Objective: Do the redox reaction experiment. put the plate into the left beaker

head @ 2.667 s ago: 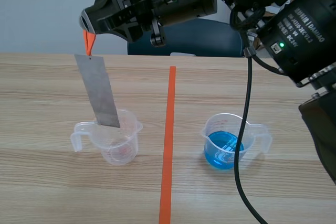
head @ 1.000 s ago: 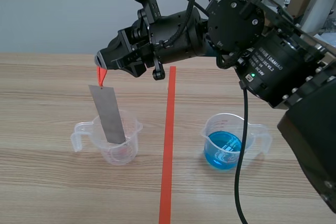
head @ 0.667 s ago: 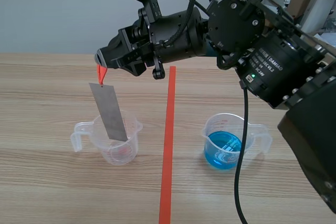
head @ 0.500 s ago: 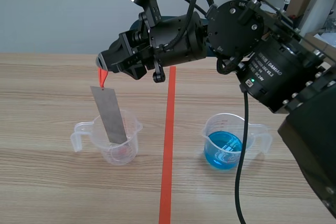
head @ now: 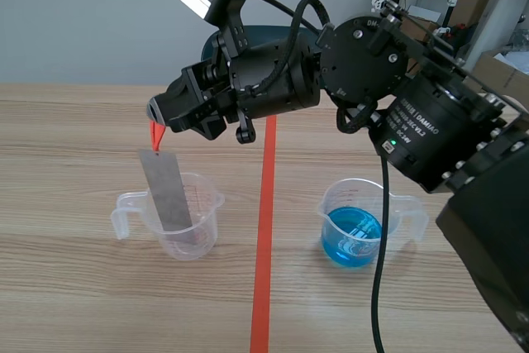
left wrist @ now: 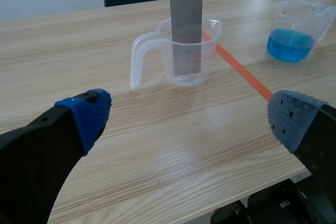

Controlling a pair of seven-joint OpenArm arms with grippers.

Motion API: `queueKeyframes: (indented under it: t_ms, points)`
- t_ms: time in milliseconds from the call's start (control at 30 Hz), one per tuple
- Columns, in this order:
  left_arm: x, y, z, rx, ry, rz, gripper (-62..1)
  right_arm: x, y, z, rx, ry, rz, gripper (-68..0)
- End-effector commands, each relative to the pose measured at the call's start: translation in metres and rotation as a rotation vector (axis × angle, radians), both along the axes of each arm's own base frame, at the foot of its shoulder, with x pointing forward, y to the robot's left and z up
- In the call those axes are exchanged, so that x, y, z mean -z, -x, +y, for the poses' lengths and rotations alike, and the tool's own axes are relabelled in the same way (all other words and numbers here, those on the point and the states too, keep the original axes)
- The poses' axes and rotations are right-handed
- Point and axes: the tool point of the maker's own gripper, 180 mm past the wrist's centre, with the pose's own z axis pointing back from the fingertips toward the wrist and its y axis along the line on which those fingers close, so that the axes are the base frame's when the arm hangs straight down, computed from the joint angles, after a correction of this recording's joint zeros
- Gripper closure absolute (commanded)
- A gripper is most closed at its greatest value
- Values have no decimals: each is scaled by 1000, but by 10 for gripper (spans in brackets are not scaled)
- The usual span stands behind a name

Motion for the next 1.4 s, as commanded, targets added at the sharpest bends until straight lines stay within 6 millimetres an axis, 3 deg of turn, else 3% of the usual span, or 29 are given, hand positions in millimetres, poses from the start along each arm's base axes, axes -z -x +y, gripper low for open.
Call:
queueKeyframes:
  t_ms: [0, 100, 267, 367, 1367]
  points:
    - [-10, -5, 2, -6, 11, -42, -623, -16, -3, 4, -4, -41, -30, -59]
    - [-10, -5, 2, -6, 11, -42, -623, -17, -4, 4, -2, -46, -31, -166]
    - [-10, -5, 2, -6, 11, -42, -623, -14, -8, 2, 20, -27, -29, -563]
    - [-10, -5, 2, -6, 11, -42, -623, -9, -14, -1, 62, -1, -24, -653]
    - [-10, -5, 2, -6, 11, -42, -623, -7, -16, -2, 68, 18, -41, -668]
